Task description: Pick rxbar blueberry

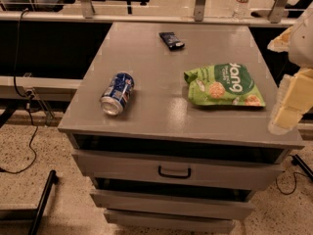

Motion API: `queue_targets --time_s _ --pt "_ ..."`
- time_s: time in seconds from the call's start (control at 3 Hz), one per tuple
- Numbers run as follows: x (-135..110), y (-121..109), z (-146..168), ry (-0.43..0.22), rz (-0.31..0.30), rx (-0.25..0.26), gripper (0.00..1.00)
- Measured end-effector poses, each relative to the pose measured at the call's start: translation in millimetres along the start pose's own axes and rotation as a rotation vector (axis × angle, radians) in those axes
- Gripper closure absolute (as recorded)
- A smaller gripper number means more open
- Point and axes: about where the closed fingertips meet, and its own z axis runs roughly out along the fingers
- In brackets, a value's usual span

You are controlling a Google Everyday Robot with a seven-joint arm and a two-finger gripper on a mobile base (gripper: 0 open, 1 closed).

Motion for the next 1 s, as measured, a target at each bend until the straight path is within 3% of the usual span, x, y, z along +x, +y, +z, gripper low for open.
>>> queue_targets --time_s 0.33,0.67,1.0 --pt "0 0 0 0.000 0.000 0.000 0.00" --pt "-7 -23 8 0.001 0.002 0.012 0.00" --pt "-26 -89 34 -0.009 0.006 0.040 0.00"
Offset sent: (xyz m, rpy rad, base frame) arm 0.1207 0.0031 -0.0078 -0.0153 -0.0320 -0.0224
